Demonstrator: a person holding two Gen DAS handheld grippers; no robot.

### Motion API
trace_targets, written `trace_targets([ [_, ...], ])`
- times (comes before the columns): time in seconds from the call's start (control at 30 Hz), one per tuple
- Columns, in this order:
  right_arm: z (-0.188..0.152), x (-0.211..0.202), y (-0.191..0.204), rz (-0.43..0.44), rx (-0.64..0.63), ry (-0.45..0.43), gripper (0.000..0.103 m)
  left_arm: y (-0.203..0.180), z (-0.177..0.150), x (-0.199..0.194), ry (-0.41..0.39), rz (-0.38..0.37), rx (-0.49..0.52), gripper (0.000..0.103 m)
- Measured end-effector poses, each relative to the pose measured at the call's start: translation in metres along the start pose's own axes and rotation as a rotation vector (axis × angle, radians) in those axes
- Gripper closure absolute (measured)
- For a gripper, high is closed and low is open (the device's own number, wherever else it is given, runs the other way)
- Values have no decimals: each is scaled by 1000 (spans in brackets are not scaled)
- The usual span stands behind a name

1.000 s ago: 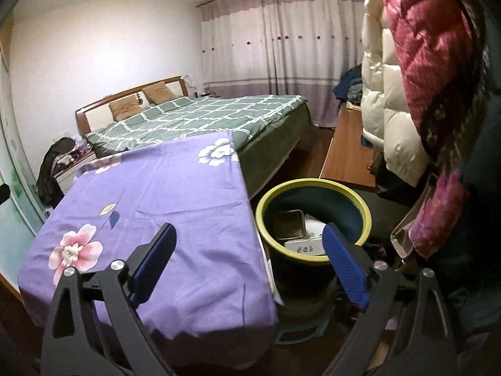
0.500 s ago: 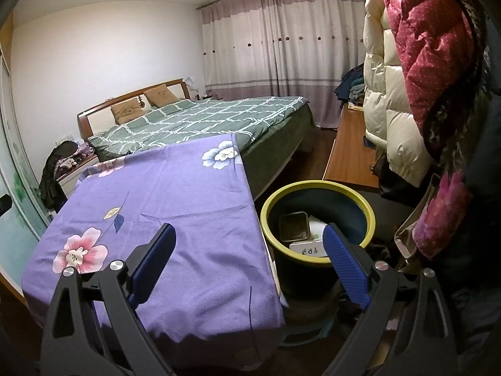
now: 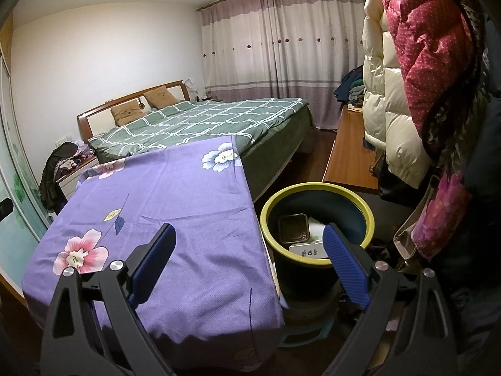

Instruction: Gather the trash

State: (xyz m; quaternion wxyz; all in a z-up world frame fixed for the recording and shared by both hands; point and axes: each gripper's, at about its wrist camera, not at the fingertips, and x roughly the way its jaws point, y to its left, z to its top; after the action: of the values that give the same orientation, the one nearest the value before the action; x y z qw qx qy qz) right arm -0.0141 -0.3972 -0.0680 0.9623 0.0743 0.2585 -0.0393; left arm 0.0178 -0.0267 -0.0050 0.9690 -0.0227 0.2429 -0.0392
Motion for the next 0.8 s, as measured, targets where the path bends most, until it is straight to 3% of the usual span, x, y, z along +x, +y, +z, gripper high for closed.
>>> trace_targets([
  [0.8,0,2,2,-1,0,7,13,-2,-3,6,15,-7,4,5],
])
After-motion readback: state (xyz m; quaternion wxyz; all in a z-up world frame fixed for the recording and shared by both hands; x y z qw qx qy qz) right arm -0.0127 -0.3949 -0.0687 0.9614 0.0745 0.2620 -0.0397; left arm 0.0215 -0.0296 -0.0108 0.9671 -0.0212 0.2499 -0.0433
